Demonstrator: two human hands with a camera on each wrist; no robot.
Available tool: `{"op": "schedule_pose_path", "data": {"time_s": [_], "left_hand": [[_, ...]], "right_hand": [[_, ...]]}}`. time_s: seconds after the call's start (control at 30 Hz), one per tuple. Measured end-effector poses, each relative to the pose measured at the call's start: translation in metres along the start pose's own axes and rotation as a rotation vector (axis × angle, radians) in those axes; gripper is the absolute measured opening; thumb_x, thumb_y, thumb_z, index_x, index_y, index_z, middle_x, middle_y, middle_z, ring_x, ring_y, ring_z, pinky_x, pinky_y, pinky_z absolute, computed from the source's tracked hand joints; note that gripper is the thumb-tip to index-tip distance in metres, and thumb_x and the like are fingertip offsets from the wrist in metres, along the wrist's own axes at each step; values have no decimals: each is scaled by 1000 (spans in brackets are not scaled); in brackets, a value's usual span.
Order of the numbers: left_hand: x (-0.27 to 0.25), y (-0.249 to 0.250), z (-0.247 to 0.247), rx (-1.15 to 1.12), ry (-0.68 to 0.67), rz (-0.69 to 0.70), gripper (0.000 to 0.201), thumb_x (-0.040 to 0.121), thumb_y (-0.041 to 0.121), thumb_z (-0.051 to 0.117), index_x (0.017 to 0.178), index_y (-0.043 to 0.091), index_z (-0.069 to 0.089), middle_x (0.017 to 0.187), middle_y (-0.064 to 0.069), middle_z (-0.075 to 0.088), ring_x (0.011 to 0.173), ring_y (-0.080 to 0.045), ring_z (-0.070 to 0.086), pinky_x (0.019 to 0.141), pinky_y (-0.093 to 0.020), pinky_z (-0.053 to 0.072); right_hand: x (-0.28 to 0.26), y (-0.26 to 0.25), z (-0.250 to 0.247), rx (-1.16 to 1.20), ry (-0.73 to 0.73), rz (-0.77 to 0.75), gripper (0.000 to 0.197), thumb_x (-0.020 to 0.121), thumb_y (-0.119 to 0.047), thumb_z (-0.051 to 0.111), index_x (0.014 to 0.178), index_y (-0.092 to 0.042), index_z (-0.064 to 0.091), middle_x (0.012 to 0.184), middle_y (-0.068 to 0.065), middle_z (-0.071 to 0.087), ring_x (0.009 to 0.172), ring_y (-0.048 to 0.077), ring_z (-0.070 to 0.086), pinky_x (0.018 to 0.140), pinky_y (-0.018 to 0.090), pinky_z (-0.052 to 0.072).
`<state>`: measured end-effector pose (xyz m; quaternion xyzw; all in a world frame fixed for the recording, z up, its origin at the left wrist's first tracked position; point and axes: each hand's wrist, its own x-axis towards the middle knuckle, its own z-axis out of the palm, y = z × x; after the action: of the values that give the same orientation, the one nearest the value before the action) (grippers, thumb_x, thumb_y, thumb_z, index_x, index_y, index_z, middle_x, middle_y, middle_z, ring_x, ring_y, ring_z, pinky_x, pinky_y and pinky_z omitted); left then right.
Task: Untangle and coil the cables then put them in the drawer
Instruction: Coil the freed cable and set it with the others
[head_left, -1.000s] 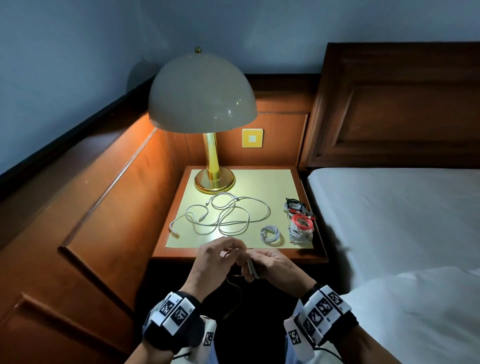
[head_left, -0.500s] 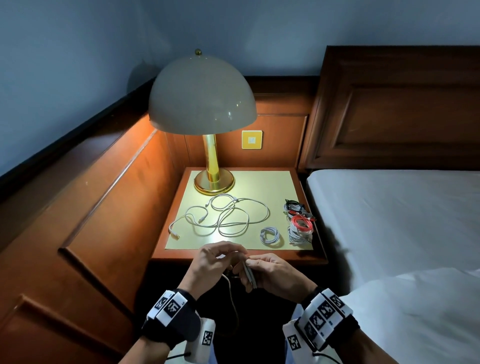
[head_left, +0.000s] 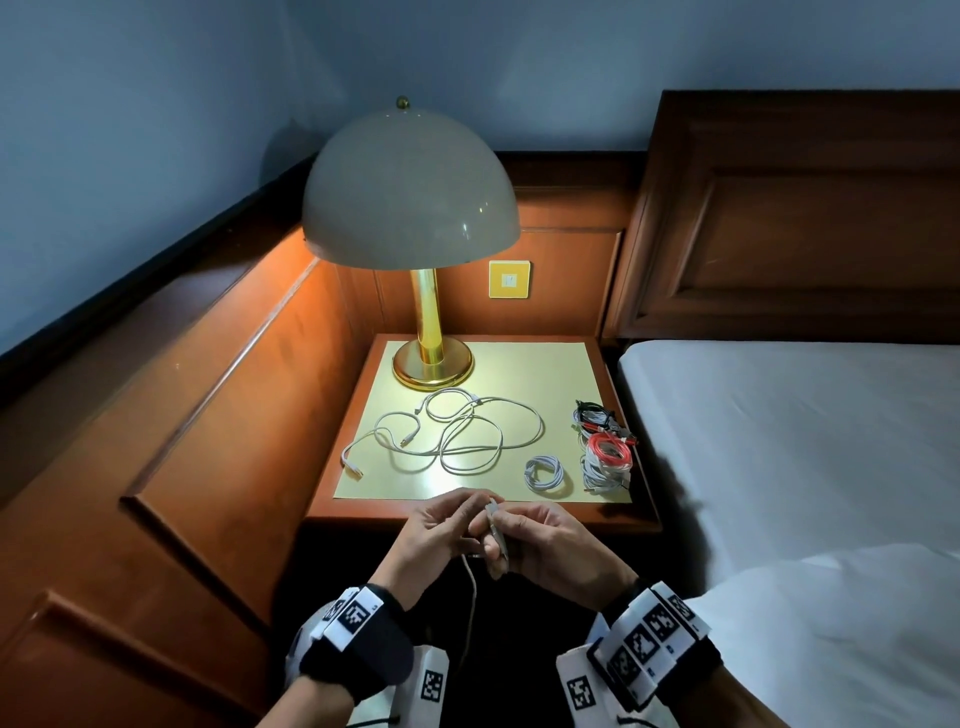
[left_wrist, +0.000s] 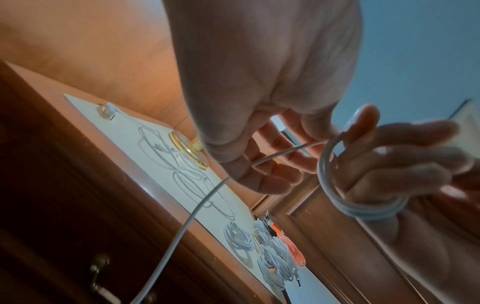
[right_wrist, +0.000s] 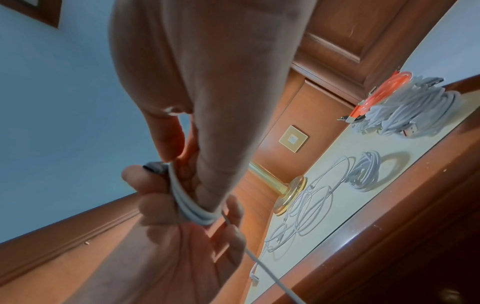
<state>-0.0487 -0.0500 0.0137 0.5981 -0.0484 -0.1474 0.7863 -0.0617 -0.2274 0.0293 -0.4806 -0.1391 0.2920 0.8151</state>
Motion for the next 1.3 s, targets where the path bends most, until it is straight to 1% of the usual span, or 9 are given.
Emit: {"op": "schedule_pose_path", "data": {"time_s": [0.1,0.27,0.4,0.6,0.73,0.83,0.97,1.07,1.3], "left_hand": [[-3,-12,2,8,13,-61,22,100,15,56,109,0,70,69,-3,61,57,-11,59,61,-28,55],[-13,-22,4,146,-29,-99,35,86,41,71,97,8,71,83,-8,66,80,-17,63,66,-31,55],[-20,-22,13,282,-74,-83,23,102,26,58,99,6,71,79,-6,64,76,-17,60,61,-29,53],[-30,-21,12,573,-73,-30,14,99,26,63,89,22,72,67,5,63,63,-9,58,55,-29,51],[-27,-2,6,750,80,221,9,95,19,68,88,23,73,68,11,66,58,-2,55,55,-29,51],[-20,14,4,841,128,416,4,93,19,71,92,17,74,74,12,68,65,-4,60,61,-12,44],[-10,20,2,880,127,521,2,90,13,73,92,14,73,86,12,71,79,-5,65,74,-11,46],[-6,20,4,838,108,526,6,90,9,72,90,15,72,86,11,71,81,-8,66,76,-16,48],[-3,27,1,643,56,378,13,88,6,74,93,16,76,92,6,75,87,-12,69,75,-20,53]], "right_hand": [[2,-3,4,59,-21,-28,30,101,-13,52,117,12,58,88,17,64,76,23,62,79,32,53],[9,-16,3,-28,9,-97,24,96,-17,63,112,1,67,101,21,67,84,28,63,67,34,52],[11,-24,5,-332,170,-277,17,101,-4,54,105,5,68,104,21,72,98,36,67,90,46,53],[19,-20,-11,-802,422,-406,16,98,-4,57,102,-12,70,98,0,75,100,17,71,96,37,55],[9,-19,-25,-987,387,-335,15,96,-1,55,97,-10,67,88,-1,71,86,10,68,83,30,58],[3,-14,-28,-954,305,-215,13,99,-5,54,97,-9,66,87,2,70,84,15,67,81,29,57],[1,-10,-21,-745,236,-104,31,107,-17,45,91,5,60,81,8,63,76,14,60,77,27,51],[-2,-10,-15,-600,176,-63,41,110,-23,38,93,6,62,79,10,60,73,16,54,71,23,44],[-3,-2,-11,-346,62,-1,54,102,-38,49,104,15,54,83,10,60,78,25,57,78,34,43]]}}
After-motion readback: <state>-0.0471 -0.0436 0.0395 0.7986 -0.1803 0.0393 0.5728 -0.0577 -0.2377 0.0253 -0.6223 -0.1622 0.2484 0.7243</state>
